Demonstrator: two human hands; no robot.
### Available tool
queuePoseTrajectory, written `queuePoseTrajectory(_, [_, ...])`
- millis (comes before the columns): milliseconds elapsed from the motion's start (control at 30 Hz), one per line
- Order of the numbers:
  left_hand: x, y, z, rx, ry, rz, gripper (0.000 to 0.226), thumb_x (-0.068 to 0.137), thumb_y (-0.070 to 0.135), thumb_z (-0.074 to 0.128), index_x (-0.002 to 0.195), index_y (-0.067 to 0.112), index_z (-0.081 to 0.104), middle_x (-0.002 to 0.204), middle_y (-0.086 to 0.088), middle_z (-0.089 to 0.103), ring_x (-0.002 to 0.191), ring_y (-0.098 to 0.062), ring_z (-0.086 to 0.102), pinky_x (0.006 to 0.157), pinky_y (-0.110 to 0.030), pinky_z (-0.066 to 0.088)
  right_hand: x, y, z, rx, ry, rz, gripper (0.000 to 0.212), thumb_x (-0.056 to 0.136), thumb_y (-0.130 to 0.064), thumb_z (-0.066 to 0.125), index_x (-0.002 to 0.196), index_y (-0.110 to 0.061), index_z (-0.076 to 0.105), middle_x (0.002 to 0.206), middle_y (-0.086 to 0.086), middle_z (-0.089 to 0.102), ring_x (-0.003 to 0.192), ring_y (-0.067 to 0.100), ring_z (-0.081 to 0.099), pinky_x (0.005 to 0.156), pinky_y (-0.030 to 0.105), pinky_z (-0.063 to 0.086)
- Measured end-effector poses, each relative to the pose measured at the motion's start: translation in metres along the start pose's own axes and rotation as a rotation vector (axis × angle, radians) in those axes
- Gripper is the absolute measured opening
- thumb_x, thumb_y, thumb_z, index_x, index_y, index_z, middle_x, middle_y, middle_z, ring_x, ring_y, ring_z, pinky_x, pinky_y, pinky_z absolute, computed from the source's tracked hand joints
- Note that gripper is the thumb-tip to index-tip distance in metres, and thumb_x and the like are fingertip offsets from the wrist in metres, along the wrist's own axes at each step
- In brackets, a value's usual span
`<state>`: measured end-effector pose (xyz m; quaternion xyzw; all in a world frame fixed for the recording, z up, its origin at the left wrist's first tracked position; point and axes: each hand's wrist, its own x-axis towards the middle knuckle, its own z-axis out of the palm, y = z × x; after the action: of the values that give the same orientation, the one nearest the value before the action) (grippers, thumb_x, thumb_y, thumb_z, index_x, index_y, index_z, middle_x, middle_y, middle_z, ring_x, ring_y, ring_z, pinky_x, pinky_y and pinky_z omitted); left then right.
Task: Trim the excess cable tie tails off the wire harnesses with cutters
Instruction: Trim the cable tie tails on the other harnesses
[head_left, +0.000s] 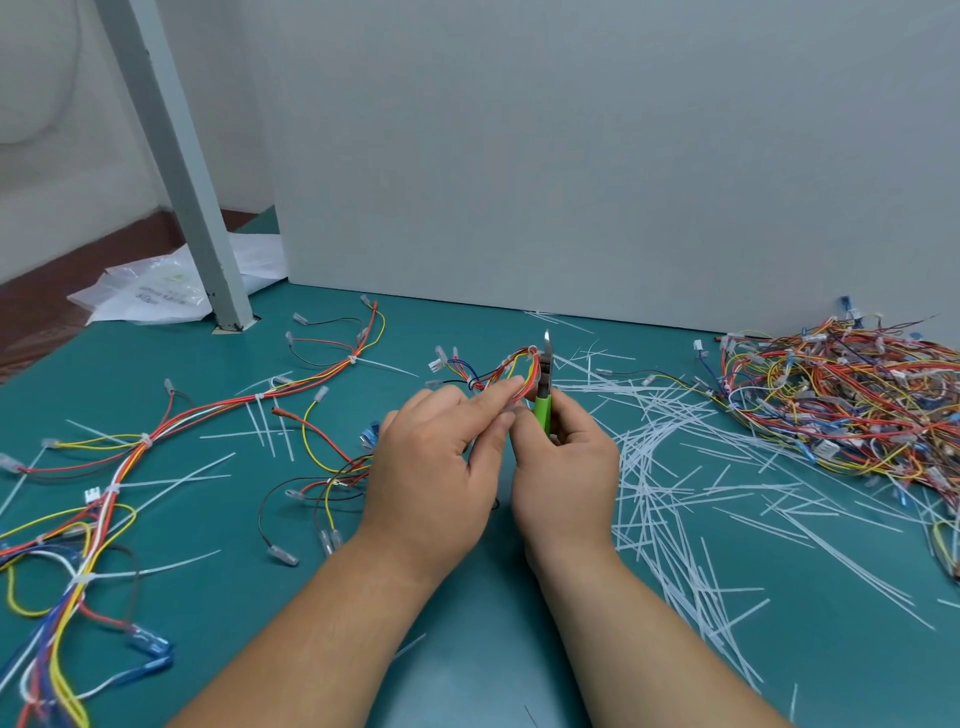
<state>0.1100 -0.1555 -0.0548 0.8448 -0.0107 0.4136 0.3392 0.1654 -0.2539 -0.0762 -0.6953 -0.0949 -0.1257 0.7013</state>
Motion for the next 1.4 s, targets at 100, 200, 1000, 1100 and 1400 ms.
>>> queuePoseTrajectory(100, [-0.0002,-0.0003,0.0003,0.005,-0.006,-0.001,0.031,0.098,0.027,0.059,0.126,0.029,0.072,0.068,0.007,0.042,0.069,-0.021,0.047,0.063,-0.050,0.046,-0.0003,0.0004,0.0007,0.002,0.001,0.000,0.019,0.087,-0.021,0.067,0.083,-0.003,0.064,0.063,-0.002,0.037,0.060,0.014,0.029,0.054,0.032,0.025])
queuePoseTrajectory(200, [-0.0002,-0.0003,0.0002,0.008,-0.010,0.000,0.031,0.098,0.027,0.059,0.126,0.029,0.072,0.068,0.008,0.041,0.069,-0.021,0.047,0.063,-0.049,0.047,-0.0010,0.0002,0.0015,0.003,0.006,-0.003,0.023,0.085,-0.023,0.066,0.083,-0.001,0.062,0.064,0.001,0.038,0.061,0.015,0.030,0.056,0.034,0.026])
queuePoseTrajectory(1000, [0.0001,0.0018,-0.0009,0.020,-0.012,0.005,0.031,0.098,0.028,0.058,0.126,0.028,0.072,0.069,0.008,0.041,0.069,-0.021,0.047,0.064,-0.048,0.047,-0.0008,-0.0004,0.0013,0.002,0.006,0.006,0.024,0.083,-0.026,0.065,0.081,-0.003,0.061,0.064,0.000,0.038,0.061,0.015,0.030,0.057,0.034,0.027])
queuePoseTrajectory(1100, [0.0002,0.0022,-0.0010,0.018,-0.016,0.002,0.032,0.098,0.028,0.058,0.126,0.029,0.072,0.069,0.009,0.041,0.070,-0.021,0.047,0.064,-0.047,0.046,-0.0007,-0.0005,0.0019,-0.008,0.013,0.001,0.024,0.082,-0.027,0.065,0.082,-0.003,0.062,0.064,0.000,0.039,0.061,0.015,0.031,0.056,0.034,0.029])
queuePoseTrajectory(1400, [0.0001,0.0020,-0.0013,0.021,-0.013,0.006,0.031,0.098,0.027,0.059,0.126,0.029,0.072,0.068,0.008,0.041,0.070,-0.020,0.047,0.064,-0.048,0.046,0.0000,0.0005,0.0008,0.011,0.006,0.011,0.019,0.085,-0.022,0.068,0.082,-0.004,0.064,0.064,0.001,0.040,0.062,0.016,0.032,0.058,0.034,0.029])
